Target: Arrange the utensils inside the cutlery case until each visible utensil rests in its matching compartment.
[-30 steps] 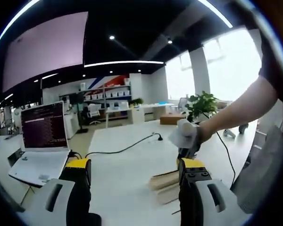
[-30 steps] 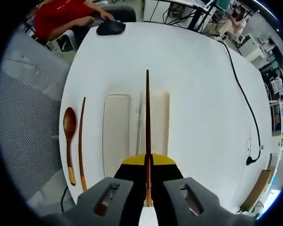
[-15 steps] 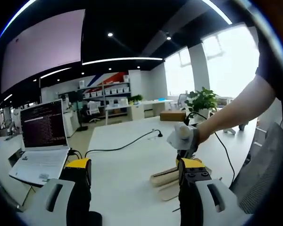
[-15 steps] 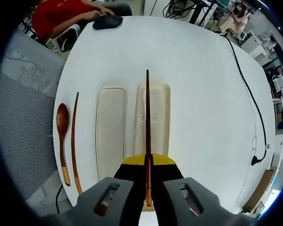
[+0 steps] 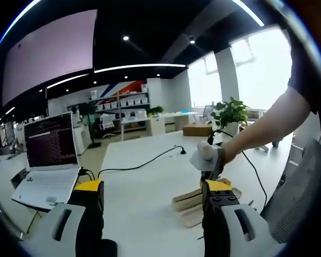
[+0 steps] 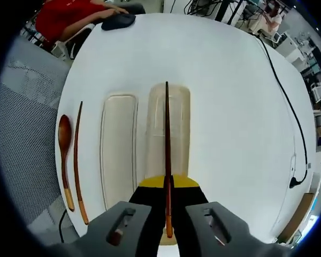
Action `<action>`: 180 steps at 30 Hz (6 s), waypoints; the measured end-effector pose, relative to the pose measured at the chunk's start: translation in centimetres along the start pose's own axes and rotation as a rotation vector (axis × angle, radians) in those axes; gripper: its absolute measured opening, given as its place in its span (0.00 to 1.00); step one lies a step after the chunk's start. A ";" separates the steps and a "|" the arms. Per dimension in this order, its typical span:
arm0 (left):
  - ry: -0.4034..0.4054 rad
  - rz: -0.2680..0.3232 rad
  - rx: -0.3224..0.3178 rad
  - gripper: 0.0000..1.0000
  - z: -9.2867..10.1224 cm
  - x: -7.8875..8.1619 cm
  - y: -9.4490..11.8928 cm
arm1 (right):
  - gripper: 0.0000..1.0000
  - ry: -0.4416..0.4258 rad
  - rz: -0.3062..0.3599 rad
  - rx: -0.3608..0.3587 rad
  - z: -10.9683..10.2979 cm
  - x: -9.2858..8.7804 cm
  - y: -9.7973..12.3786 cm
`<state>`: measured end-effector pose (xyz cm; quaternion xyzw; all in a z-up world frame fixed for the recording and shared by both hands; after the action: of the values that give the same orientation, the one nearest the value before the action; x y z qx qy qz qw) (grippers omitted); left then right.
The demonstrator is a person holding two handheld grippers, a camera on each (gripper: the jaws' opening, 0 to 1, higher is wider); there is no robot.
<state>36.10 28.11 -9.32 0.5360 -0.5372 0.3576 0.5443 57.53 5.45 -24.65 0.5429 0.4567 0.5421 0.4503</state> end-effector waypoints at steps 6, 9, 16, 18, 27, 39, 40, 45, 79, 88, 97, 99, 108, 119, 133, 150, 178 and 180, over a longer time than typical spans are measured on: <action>-0.001 0.020 -0.008 0.75 0.0 0.2 0.0 | 0.00 -0.006 0.005 0.011 0.3 -0.1 -0.5; -0.001 0.015 -0.010 0.75 0.1 0.1 -0.1 | 0.00 -0.012 0.006 0.010 0.2 -0.1 -0.5; 0.005 0.011 -0.001 0.76 0.0 0.1 -0.1 | 0.00 -0.010 -0.013 0.009 0.4 -0.5 -0.9; -0.006 0.020 0.007 0.76 0.0 0.2 0.0 | 0.00 -0.008 -0.014 0.002 0.5 -0.5 -0.9; 0.008 0.022 -0.002 0.76 0.0 0.2 0.0 | 0.00 -0.001 -0.025 0.003 0.1 -0.3 -1.2; 0.000 0.047 0.024 0.76 -0.3 0.5 0.3 | 0.00 0.001 -0.031 0.013 0.4 -0.4 -1.3; 0.009 0.051 0.026 0.75 -0.3 0.5 0.4 | 0.00 -0.002 -0.032 0.015 0.5 -0.4 -1.3; 0.016 0.016 0.009 0.76 -0.2 0.1 0.1 | 0.00 0.001 -0.013 0.015 0.7 -0.5 -1.4; 0.005 0.050 0.008 0.75 -0.1 0.4 0.3 | 0.10 -0.189 0.192 -0.109 0.3 -2.8 4.5; 0.007 0.065 0.017 0.75 -0.2 0.6 0.4 | 0.13 -0.262 0.261 -0.174 -0.6 -4.9 6.4; -0.013 0.064 0.009 0.75 0.1 0.6 0.5 | 0.15 -0.328 0.331 -0.195 -2.6 -6.1 7.2; -0.022 0.058 0.005 0.74 0.2 0.6 0.4 | 0.14 -0.309 0.327 -0.258 -2.9 -6.3 7.8; -0.027 0.066 0.016 0.74 0.1 0.7 0.5 | 0.16 -0.344 0.380 -0.283 -5.6 -7.9 9.6; -0.054 0.093 0.000 0.75 0.8 1.2 0.6 | 0.17 -0.357 0.431 -0.335 -7.9 -9.8 12.1; -0.103 0.077 0.003 0.73 1.1 1.2 0.6 | 0.16 -0.289 0.500 -0.363 -10.3 -10.4 12.5; -0.083 0.069 -0.007 0.73 1.0 1.1 0.6 | 0.27 -0.241 0.534 -0.285 -12.7 -9.5 10.8; -0.064 0.069 0.014 0.73 0.7 1.0 0.8 | 0.31 -0.151 0.480 -0.130 -14.8 -7.8 7.2; -0.066 0.072 0.015 0.73 0.7 1.0 0.8 | 0.31 -0.153 0.470 -0.116 -15.0 -7.7 6.9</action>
<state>35.35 27.39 -8.32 0.5322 -0.5709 0.3630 0.5089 42.59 -3.49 -19.10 0.6469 0.2509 0.6143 0.3757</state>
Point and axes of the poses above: the point that each gripper's makers call its tool centre point, and the gripper's own axes: y roughly backward along the fingers, z roughly to its right, x roughly out of its top, the point moved 10 cm from there along y, roughly backward along the fingers, and after that the axes turned 4 degrees about x, right-handed, at the moved point
